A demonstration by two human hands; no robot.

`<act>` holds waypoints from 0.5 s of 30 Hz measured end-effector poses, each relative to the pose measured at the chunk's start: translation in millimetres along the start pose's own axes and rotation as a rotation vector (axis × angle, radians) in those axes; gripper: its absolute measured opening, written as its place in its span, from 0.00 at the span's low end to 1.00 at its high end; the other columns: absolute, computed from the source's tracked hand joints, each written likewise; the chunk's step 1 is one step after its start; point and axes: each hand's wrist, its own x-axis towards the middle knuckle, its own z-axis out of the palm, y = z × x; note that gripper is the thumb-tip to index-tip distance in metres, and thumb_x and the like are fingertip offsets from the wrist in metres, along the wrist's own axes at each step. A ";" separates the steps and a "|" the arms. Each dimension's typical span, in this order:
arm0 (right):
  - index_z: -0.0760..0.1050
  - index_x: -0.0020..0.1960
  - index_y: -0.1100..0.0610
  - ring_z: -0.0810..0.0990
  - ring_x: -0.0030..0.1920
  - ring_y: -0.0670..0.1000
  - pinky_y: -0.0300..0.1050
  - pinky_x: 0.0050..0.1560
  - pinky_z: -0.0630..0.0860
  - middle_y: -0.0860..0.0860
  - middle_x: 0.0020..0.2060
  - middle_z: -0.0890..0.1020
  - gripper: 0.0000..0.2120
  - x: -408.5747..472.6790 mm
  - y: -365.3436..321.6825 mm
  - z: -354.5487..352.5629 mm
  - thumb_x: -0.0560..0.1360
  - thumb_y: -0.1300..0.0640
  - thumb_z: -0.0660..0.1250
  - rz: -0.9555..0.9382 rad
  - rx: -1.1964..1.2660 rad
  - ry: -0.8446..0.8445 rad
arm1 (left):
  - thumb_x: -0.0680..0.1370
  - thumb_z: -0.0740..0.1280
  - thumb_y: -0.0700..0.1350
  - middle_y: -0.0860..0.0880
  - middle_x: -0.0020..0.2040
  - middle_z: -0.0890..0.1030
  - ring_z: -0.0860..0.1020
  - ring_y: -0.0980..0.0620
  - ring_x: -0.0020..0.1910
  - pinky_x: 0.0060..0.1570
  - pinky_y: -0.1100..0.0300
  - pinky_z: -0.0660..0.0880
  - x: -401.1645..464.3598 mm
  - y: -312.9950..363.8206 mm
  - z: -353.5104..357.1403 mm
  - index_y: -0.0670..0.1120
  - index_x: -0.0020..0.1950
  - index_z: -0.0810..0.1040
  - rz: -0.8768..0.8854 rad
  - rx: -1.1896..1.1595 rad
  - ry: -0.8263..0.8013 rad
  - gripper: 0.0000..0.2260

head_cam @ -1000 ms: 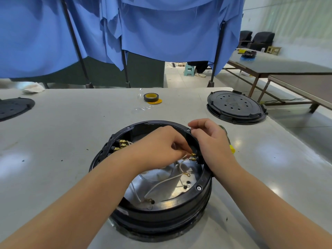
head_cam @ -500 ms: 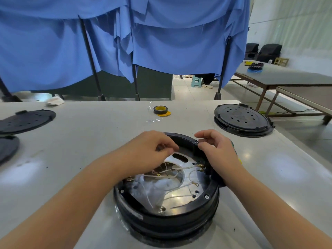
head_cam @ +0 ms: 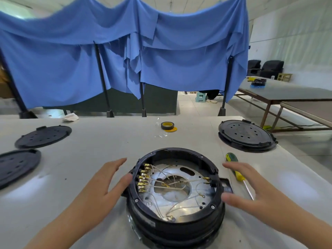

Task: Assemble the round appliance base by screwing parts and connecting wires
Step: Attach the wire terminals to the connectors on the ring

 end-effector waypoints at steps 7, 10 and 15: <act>0.41 0.63 0.28 0.44 0.54 0.14 0.14 0.51 0.52 0.19 0.57 0.45 0.42 -11.9 0.7 19.0 0.57 0.20 0.59 -0.023 -0.213 -0.124 | 0.56 0.65 0.80 0.75 0.73 0.50 0.51 0.72 0.72 0.72 0.57 0.57 -17.8 -3.9 12.9 0.71 0.74 0.44 0.135 0.030 -0.199 0.52; 0.52 0.67 0.31 0.55 0.62 0.22 0.21 0.58 0.58 0.24 0.61 0.57 0.41 -1.0 3.0 19.8 0.58 0.23 0.60 -0.046 -0.177 -0.087 | 0.55 0.66 0.80 0.70 0.75 0.50 0.52 0.67 0.74 0.74 0.54 0.56 -12.9 -5.0 18.0 0.69 0.74 0.41 0.114 0.067 -0.190 0.55; 0.57 0.67 0.32 0.63 0.66 0.32 0.35 0.66 0.62 0.27 0.64 0.63 0.33 22.1 11.8 21.7 0.66 0.30 0.64 -0.022 -0.108 -0.109 | 0.55 0.61 0.83 0.66 0.75 0.49 0.50 0.64 0.74 0.74 0.57 0.52 2.3 -13.9 27.4 0.66 0.75 0.38 0.065 0.118 -0.162 0.56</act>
